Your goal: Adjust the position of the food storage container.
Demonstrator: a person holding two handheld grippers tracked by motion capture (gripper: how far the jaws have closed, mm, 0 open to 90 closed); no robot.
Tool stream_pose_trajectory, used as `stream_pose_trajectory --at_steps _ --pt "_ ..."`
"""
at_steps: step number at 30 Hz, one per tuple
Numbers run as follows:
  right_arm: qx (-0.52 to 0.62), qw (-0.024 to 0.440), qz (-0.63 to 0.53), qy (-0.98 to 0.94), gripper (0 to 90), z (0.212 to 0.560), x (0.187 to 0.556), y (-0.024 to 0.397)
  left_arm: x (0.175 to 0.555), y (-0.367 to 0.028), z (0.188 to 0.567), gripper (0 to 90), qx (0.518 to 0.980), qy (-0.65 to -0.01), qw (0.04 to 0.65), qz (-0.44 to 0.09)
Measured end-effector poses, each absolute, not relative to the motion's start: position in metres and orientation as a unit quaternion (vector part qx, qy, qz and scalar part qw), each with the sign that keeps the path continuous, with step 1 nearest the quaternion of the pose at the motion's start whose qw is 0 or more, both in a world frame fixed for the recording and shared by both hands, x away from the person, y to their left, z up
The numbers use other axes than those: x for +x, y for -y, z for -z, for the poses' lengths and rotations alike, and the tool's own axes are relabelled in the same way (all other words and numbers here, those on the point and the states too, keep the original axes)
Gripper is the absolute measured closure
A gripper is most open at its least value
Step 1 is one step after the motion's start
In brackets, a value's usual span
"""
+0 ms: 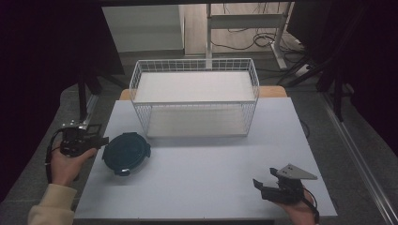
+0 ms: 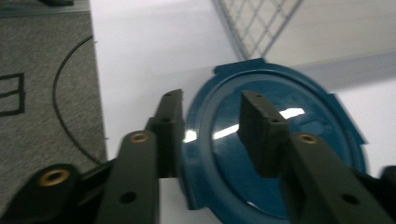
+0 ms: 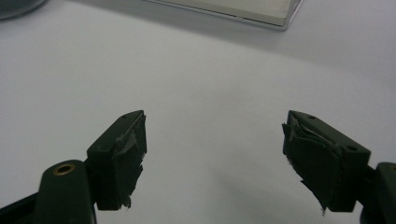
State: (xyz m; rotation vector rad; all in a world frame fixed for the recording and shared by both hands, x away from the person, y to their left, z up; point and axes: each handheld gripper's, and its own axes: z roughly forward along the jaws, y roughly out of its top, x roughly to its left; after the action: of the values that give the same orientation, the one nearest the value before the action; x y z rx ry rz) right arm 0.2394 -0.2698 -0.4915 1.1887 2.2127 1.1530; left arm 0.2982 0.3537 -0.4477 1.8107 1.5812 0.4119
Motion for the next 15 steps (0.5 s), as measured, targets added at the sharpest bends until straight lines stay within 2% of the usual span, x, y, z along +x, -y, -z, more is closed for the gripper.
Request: stream_pose_trajectory --at_steps 8,15 --pt "0.423 0.188 -0.408 -0.787 21.3 0.493 0.24 0.27 0.312 -0.365 0.456 84.1 0.695 -0.62 0.327 -0.162" --pt "0.422 0.189 -0.406 -0.788 21.3 0.493 0.24 0.27 0.33 -0.368 0.472 90.0 0.711 -0.619 0.299 -0.149"
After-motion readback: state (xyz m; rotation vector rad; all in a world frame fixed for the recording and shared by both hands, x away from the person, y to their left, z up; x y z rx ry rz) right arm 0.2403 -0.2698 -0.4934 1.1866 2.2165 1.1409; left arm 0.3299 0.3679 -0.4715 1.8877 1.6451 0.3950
